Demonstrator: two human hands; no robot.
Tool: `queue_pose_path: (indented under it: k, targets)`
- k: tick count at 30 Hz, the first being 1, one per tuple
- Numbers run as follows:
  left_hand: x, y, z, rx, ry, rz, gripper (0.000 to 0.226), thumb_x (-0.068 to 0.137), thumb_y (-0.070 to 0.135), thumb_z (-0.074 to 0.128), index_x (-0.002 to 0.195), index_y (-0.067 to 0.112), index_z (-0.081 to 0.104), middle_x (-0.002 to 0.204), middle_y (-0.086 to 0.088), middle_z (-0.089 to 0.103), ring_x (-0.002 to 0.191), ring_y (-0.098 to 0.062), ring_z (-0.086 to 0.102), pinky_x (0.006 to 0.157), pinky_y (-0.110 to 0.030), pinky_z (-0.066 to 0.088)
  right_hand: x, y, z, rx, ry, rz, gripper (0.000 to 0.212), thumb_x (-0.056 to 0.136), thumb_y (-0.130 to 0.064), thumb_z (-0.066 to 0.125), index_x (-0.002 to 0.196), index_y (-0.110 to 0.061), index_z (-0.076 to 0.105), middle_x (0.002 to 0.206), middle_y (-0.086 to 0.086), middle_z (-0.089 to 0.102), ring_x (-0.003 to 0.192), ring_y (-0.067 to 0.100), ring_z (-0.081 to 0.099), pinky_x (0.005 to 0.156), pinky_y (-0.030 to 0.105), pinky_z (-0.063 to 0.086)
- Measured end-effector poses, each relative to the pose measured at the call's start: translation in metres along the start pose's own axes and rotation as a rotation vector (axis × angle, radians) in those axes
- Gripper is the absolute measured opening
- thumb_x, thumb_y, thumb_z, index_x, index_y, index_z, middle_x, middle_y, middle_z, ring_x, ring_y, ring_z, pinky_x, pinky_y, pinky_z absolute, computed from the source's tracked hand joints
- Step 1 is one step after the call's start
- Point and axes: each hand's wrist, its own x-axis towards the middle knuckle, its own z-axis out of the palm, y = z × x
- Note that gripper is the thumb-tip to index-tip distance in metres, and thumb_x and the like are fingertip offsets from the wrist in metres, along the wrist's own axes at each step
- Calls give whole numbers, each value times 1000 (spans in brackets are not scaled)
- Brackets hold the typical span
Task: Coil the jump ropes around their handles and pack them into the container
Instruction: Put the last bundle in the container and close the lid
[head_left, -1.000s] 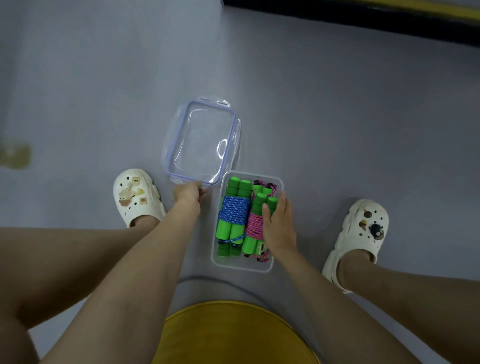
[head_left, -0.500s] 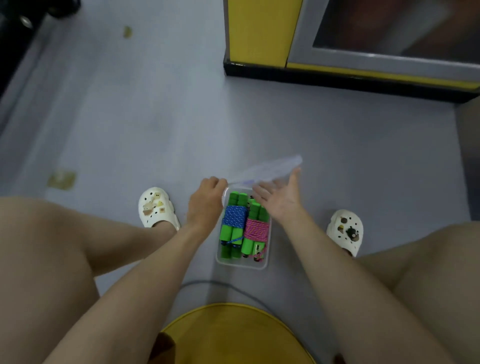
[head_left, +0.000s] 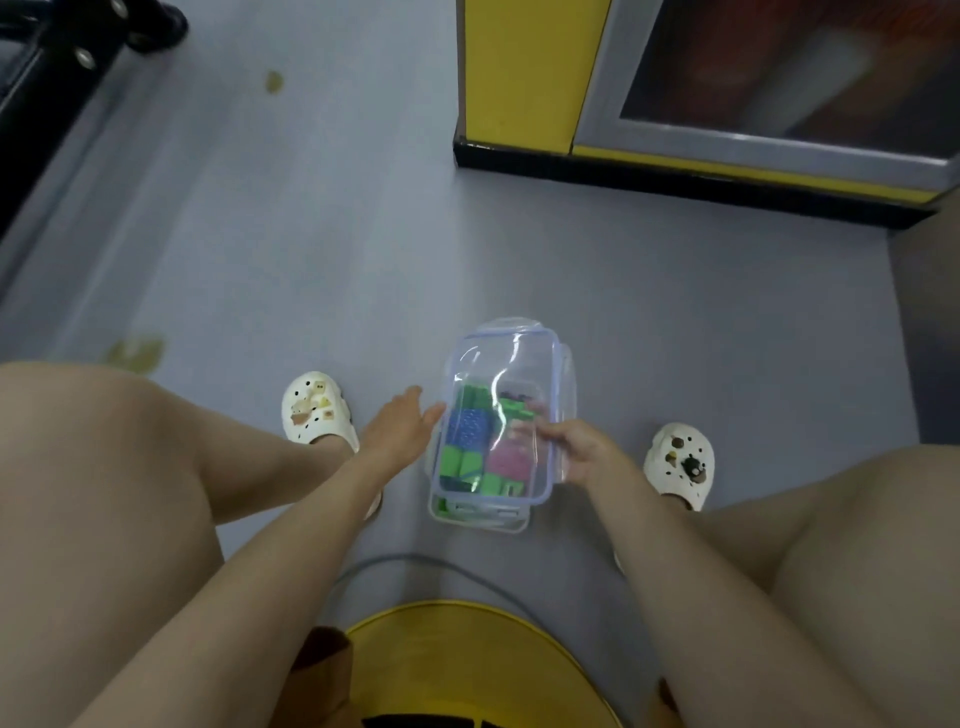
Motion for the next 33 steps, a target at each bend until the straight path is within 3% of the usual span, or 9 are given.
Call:
queue_pose_path:
  k: [4, 7, 11, 15, 19, 24, 27, 31, 33]
  targets:
    - [18, 1, 11, -676, -132, -309, 38, 98, 39, 47, 121, 9, 52, 119, -9, 56, 102, -25, 58, 69, -30, 48, 24, 19, -8, -7, -8, 136, 25, 95, -1, 42, 97, -14, 64, 75, 8, 74, 65, 24, 72, 84, 53, 46]
    - [23, -9, 22, -888, -86, -377, 11, 93, 13, 55, 84, 10, 58, 86, -12, 59, 67, -18, 53, 59, -25, 42, 36, 29, -10, -175, 45, 257, 5, 84, -3, 63, 85, -6, 67, 68, 11, 71, 71, 30, 69, 89, 57, 46]
    - [31, -16, 40, -882, -109, -426, 18, 90, 4, 58, 76, 13, 50, 70, -8, 54, 59, -19, 49, 57, -28, 42, 57, 48, -19, -478, 207, 259, 12, 79, -1, 71, 88, 5, 65, 63, 13, 68, 55, 27, 63, 81, 46, 53]
    - [46, -14, 61, -732, -56, -408, 24, 87, 9, 62, 74, 16, 43, 69, -6, 52, 62, -20, 49, 56, -28, 40, 97, 61, -35, -632, 413, 132, 48, 83, -25, 71, 118, 5, 59, 116, 23, 64, 101, 35, 64, 90, 47, 52]
    - [63, -27, 78, -532, -11, -400, 28, 84, 15, 64, 68, 19, 41, 75, -8, 55, 74, -23, 54, 71, -36, 48, 129, 76, -49, -685, 446, 150, 45, 86, -29, 67, 119, -1, 60, 120, 21, 63, 106, 35, 63, 92, 49, 51]
    - [70, -24, 78, -472, -50, -375, 13, 86, 18, 64, 90, 12, 54, 89, -8, 57, 86, -23, 54, 74, -31, 41, 115, 59, -26, -671, 465, 98, 34, 85, -12, 66, 115, 4, 61, 118, 19, 62, 108, 33, 61, 97, 42, 48]
    - [78, -16, 70, -555, -9, -337, 47, 89, 26, 64, 128, 5, 48, 110, -12, 54, 96, -23, 53, 80, -27, 40, 113, 37, -14, -630, 537, -60, 44, 78, -15, 72, 117, 0, 59, 116, 14, 61, 108, 31, 60, 97, 42, 48]
    - [92, -2, 62, -586, 76, -270, 44, 95, 27, 56, 133, 6, 47, 119, -18, 58, 97, -22, 53, 82, -27, 39, 122, 10, -4, -613, 620, -308, 45, 86, -19, 65, 126, -3, 55, 123, 13, 59, 114, 29, 57, 99, 36, 45]
    - [99, 6, 60, -614, 94, -259, 38, 95, 22, 56, 130, 6, 53, 119, -16, 60, 102, -24, 56, 85, -27, 40, 127, 1, -3, -602, 605, -338, 34, 89, -16, 61, 121, -4, 62, 115, 14, 64, 105, 28, 62, 87, 28, 49]
